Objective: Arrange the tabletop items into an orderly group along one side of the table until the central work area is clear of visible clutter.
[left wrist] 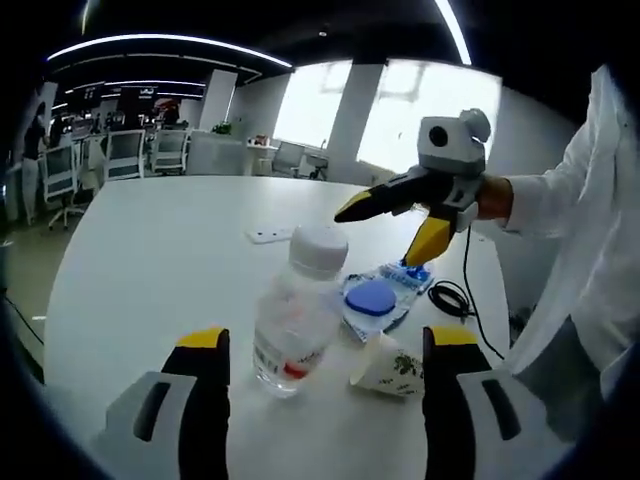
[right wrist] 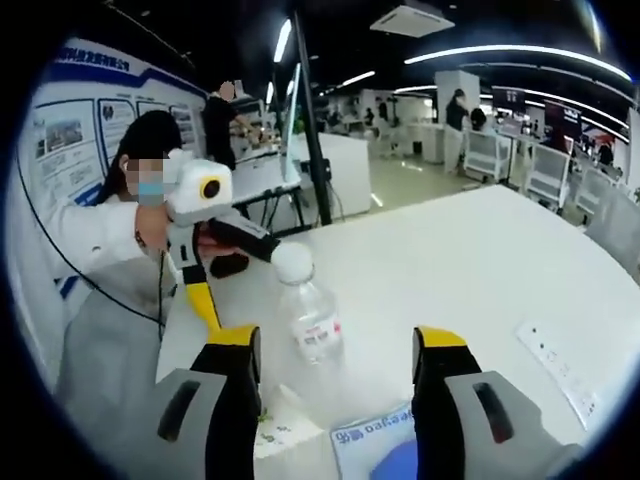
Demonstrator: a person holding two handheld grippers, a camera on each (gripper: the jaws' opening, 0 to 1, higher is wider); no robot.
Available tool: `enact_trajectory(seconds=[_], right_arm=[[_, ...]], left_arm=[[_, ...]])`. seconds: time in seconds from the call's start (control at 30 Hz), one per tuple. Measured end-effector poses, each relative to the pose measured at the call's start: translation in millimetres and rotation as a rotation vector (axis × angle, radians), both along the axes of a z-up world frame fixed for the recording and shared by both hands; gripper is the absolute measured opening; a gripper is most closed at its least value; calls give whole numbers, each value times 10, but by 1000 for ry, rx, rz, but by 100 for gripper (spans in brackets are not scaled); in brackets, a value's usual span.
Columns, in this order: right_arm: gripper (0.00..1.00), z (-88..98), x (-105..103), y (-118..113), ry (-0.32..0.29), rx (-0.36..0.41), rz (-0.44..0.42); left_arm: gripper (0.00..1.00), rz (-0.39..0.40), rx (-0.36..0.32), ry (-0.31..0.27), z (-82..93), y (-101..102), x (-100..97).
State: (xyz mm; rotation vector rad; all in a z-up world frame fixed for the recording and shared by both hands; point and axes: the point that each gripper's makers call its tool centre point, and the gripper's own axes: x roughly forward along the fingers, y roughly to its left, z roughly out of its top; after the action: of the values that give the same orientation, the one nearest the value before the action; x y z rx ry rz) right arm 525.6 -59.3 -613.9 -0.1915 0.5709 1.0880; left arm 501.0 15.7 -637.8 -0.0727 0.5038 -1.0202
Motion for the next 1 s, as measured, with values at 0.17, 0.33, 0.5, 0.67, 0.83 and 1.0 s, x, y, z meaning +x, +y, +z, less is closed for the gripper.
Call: enact_trajectory(seconds=[0.17,0.33,0.5,0.67,0.83,1.0], right_arm=[[61,-71,-78,-45,30,-18,53],[60,-151,-187,-50,65,-42,110],[59,-239,-304,-33,90,-72,189],[59,-327,-376,-49,117,-106,256],[58,-374,-416,-64,147,-125,320],[53,-472,-462,-78,176,-160,388]], left_arm=[[84,23,-21,3,69,10,-117],[84,51,-18,10,56,55,-215],[86,80,-32,18,82,94,-323],[86,99,-34,17,108,139,-418],[86,131,-41,22,121,206,-529],[85,151,-43,31,102,253,-621]])
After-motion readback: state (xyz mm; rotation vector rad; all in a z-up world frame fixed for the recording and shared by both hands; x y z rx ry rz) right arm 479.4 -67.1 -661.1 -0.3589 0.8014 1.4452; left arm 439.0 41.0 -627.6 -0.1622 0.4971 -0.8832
